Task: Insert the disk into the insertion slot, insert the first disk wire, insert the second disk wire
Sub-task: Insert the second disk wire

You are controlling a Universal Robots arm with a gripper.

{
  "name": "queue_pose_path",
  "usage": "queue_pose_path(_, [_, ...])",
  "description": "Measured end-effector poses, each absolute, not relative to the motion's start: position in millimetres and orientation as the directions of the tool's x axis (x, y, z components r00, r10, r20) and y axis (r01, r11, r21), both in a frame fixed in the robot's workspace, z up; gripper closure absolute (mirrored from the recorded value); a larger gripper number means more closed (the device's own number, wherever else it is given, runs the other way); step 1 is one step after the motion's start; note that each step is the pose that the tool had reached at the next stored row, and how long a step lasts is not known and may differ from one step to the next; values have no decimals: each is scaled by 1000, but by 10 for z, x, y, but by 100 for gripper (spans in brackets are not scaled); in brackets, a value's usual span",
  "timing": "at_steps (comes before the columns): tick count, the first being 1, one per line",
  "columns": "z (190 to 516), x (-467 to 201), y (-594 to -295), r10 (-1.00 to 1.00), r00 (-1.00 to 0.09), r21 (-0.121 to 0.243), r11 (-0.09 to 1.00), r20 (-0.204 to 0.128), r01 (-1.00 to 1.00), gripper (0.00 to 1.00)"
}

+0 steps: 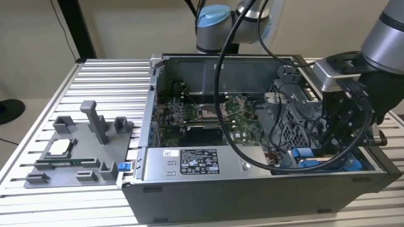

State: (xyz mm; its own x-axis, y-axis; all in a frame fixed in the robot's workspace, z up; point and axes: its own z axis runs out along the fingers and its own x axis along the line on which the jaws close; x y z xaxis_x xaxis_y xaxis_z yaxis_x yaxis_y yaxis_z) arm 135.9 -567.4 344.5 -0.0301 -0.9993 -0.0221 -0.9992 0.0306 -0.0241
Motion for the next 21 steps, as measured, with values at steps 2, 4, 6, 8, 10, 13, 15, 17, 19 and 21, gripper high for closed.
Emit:
queue_pose_path(2, [3438, 1359, -5673, -999, -30, -24, 31, -22, -999, 100])
queue_pose_path(4, [3431, 1359, -5669, -999, -30, -24, 31, -22, -999, 100])
queue_pose_path(6, [3429, 1359, -5656, -999, -30, -24, 31, -22, -999, 100])
queue_pose_path(8, [3429, 1359, -5649, -999, -30, -24, 31, -22, -999, 100])
queue_pose_path(10, [3429, 1359, -5649, -999, -30, -24, 31, -22, -999, 100])
queue_pose_path(13, [3418, 1359, -5648, -999, -30, -24, 31, -22, -999, 100])
queue_pose_path(15, [3408, 1359, -5648, -999, -30, -24, 31, -22, -999, 100])
queue_pose_path(17, [3398, 1359, -5648, -999, -30, -24, 31, -22, -999, 100])
queue_pose_path(19, [3387, 1359, -5648, -999, -30, -24, 31, -22, -999, 100])
queue_pose_path(21, [3370, 1359, -5649, -999, -30, -24, 31, -21, -999, 100])
